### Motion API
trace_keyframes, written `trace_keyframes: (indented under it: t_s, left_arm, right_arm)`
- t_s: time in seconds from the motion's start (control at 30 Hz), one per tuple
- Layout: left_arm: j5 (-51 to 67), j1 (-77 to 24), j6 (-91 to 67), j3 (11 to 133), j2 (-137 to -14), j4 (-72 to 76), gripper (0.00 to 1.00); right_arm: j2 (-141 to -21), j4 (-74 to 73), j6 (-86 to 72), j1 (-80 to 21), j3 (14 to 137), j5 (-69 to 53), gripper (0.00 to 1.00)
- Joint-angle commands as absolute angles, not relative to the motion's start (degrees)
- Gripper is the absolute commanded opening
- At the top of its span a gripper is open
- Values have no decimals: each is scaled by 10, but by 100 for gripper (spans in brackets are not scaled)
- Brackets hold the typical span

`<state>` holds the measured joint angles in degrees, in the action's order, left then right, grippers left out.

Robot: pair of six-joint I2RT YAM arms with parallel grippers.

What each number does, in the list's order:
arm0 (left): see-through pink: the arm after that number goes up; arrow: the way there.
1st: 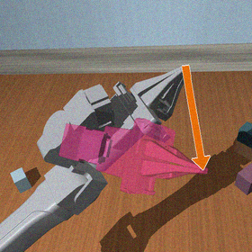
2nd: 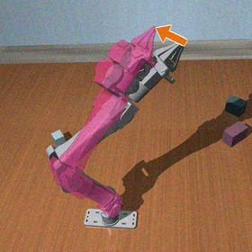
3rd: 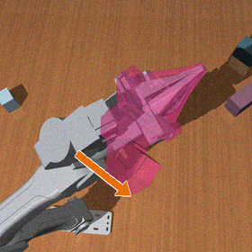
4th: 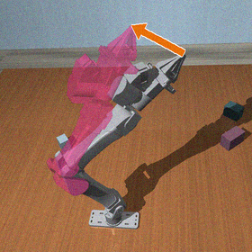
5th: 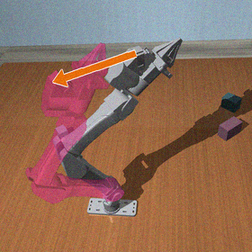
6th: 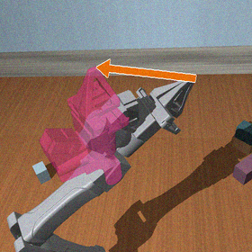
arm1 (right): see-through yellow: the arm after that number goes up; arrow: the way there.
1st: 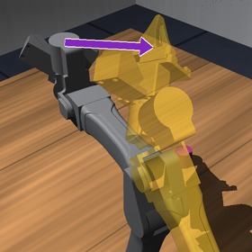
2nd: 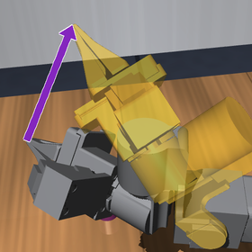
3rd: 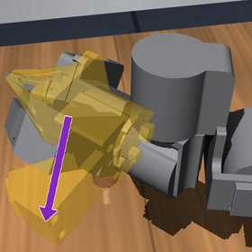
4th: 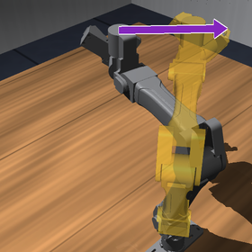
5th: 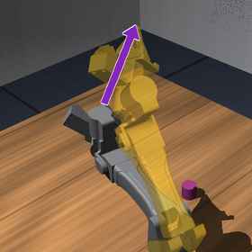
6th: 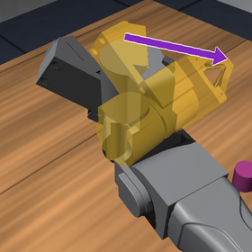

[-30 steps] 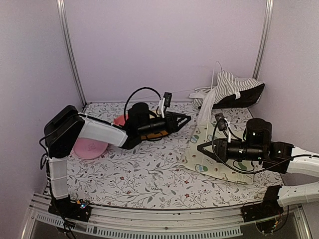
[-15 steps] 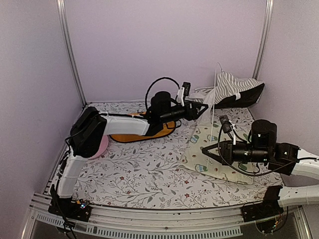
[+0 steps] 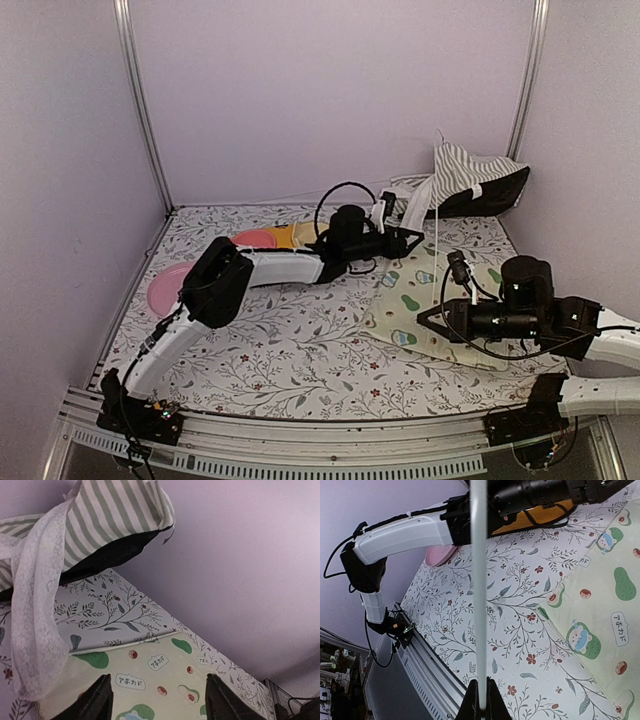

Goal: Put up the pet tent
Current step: Pass from the right arm to the left

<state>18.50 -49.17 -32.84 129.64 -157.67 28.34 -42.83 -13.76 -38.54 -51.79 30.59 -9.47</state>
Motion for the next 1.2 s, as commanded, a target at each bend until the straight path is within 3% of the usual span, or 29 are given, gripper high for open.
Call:
trace_keyframes:
  t_s: [0.0, 0.17, 0.3, 1.17]
  left_arm:
    - [232, -474, -329, 1114, -1436, 342, 60]
    - [267, -475, -307, 848, -1280, 446, 56]
    - [303, -487, -311, 750, -1205, 483, 52]
    - [330, -598, -304, 754, -1182, 388, 36]
  right_arm:
    - [-451, -136, -373, -473, 311, -44, 0]
    - [-490, -101, -346, -452, 314, -75, 0]
    - [-515, -74, -335, -447, 321, -94, 0]
    - [-572, -22, -294, -445, 340, -136, 0]
